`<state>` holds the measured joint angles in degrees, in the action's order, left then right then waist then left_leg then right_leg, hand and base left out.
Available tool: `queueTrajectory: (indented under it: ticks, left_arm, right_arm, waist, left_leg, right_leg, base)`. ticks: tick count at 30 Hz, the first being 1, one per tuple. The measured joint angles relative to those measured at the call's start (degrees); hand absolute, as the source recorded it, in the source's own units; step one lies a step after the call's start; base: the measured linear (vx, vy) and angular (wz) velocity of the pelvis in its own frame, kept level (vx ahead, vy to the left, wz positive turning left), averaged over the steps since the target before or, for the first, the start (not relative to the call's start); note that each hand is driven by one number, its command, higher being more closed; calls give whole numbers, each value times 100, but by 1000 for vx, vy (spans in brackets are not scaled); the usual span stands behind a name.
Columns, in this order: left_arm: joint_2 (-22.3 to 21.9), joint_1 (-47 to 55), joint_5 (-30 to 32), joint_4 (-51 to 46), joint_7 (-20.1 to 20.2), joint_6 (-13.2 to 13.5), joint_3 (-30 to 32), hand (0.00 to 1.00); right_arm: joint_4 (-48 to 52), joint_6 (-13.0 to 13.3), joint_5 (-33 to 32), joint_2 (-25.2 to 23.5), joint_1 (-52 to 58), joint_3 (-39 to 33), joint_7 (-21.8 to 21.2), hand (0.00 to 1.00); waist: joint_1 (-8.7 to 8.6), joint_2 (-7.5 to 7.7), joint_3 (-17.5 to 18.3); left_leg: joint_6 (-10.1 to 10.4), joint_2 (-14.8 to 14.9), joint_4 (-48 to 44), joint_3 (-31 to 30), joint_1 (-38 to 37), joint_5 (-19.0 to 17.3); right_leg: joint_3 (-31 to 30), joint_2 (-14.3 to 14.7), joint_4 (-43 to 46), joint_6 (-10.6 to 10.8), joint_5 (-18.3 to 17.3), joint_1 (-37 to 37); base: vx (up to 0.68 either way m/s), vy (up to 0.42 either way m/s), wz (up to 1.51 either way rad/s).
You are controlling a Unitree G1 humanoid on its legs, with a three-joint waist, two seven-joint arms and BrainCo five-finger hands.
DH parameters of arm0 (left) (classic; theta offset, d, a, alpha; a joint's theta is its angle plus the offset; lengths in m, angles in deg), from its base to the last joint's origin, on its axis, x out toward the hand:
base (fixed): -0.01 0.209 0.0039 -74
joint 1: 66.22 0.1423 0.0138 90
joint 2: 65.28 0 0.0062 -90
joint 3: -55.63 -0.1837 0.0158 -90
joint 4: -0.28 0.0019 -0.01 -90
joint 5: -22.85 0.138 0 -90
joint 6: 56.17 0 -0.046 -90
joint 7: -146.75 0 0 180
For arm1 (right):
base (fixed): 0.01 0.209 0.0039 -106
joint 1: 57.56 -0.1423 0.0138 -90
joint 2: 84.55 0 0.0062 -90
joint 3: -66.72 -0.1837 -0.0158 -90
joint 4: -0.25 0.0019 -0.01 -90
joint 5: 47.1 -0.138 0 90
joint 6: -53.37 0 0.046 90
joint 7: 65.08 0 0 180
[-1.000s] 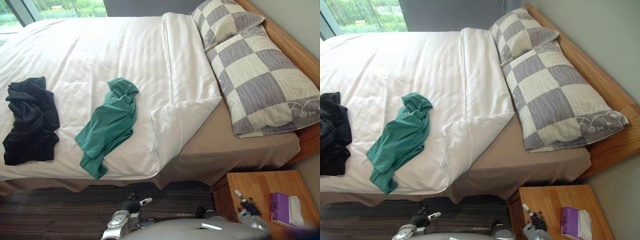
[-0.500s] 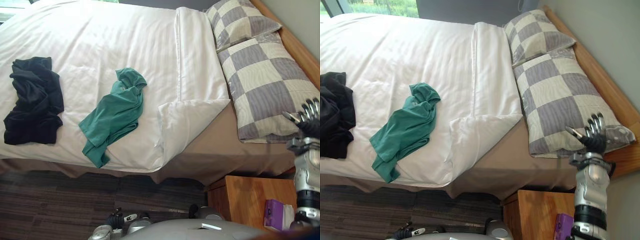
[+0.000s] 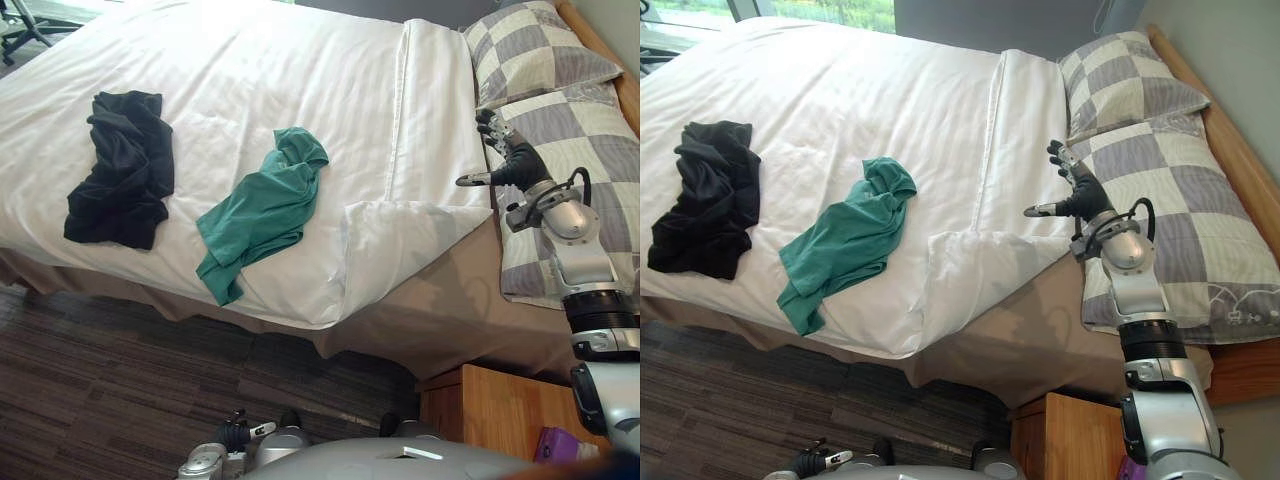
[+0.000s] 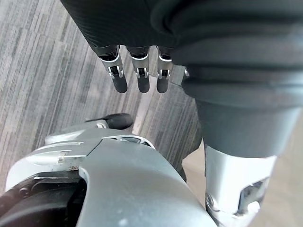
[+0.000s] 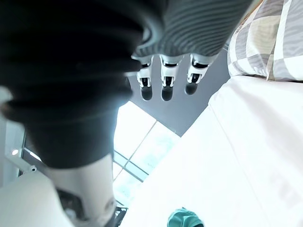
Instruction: Tidy the bed and pick cloth on bed and put in laundry
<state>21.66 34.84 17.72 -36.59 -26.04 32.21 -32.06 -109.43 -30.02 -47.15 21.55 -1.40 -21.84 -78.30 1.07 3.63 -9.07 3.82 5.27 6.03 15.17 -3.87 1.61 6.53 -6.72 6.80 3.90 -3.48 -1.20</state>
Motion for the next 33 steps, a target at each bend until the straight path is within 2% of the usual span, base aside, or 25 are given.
queueTrajectory:
  ticks: [1, 5, 7, 10, 14, 19, 21, 26, 27, 31, 33]
  left_arm:
    - [0, -68, -21, -3, 10, 4, -3, 0]
    - [1, -360, -1032, -45, 156, -223, -13, 0]
    - [1, -418, -1159, -131, 151, -266, -16, 0]
    - [1, -692, -1176, -267, 116, -262, -20, 0]
    - [-2, -1053, -1185, -541, 94, -164, -119, 0]
    - [-54, -1281, -1418, -647, -9, -174, -233, 0]
    - [-89, -1415, -1442, -685, -9, -179, -313, 0]
    - [-314, -1614, -1496, -717, -3, -203, -702, 0]
    - [-383, -1623, -1593, -721, -5, -208, -834, 0]
    - [-384, -1647, -1633, -721, -9, -264, -1126, 0]
    - [-387, -1648, -1637, -718, -11, -246, -1162, 0]
  right_arm:
    - [69, 1, 40, 4, -96, 36, 8, 0]
    - [74, 4, 621, 46, -448, 299, 177, 0]
    - [64, 4, 729, 55, -628, 460, 254, 0]
    - [-64, -11, 827, 75, -1127, 712, 427, 0]
    - [-270, -176, 828, 289, -1898, 1106, 676, 0]
    - [-511, -332, 828, 444, -2458, 1456, 812, 0]
    - [-517, -377, 835, 574, -2512, 1499, 838, 0]
    - [-874, -556, 976, 815, -2797, 1609, 840, 0]
    - [-944, -627, 1015, 916, -2803, 1611, 840, 0]
    - [-1212, -751, 1028, 961, -2801, 1610, 839, 0]
    - [-1260, -727, 1024, 961, -2801, 1607, 838, 0]
  waist:
    - [5, -43, -89]
    - [25, -133, -539]
    - [42, -142, -733]
    - [164, -195, -1075]
    - [282, -378, -1483]
    - [324, -475, -1648]
    - [320, -511, -1692]
    - [344, -783, -1857]
    - [343, -905, -1918]
    - [337, -1043, -1978]
    - [339, -1088, -1990]
  left_leg:
    - [-6, 29, 0, 2, 115, 51]
    - [-19, 142, -4, 107, 520, 294]
    - [-30, 155, -8, 118, 605, 342]
    - [-45, 148, -38, 153, 807, 476]
    - [-149, 91, -42, 125, 1088, 603]
    - [-164, 29, -50, 65, 1362, 615]
    - [-201, -27, -249, -17, 1561, 541]
    - [-316, -89, -1080, -41, 2133, 155]
    - [-341, -81, -1311, -50, 2300, 46]
    - [-348, -73, -1524, -5, 2589, -17]
    - [-350, -70, -1547, 27, 2654, -16]
  right_leg:
    - [-1, 3, 4, 0, -1, -101]
    - [41, 64, 19, 28, 82, -476]
    - [44, 70, 17, 37, 143, -562]
    - [20, 66, 30, 8, 319, -813]
    - [40, 13, 135, -3, 375, -1113]
    - [60, -45, 253, -8, 363, -1413]
    - [64, -127, 439, 16, 255, -1575]
    - [53, -325, 932, 54, 87, -1995]
    - [50, -352, 1033, 60, 63, -2100]
    - [-15, -386, 1239, 68, 11, -2440]
    - [-65, -386, 1312, 59, -2, -2567]
  base:
    - [-239, -36, 7]
    - [-161, -24, 9]
    - [-68, -7, 3]
    - [-4, 5, 1]
    - [26, 5, 6]
    - [73, 2, 10]
    - [59, 4, 22]
    - [29, 12, 7]
    - [0, 0, 0]
    - [-8, -13, -5]
    - [2, -44, -10]
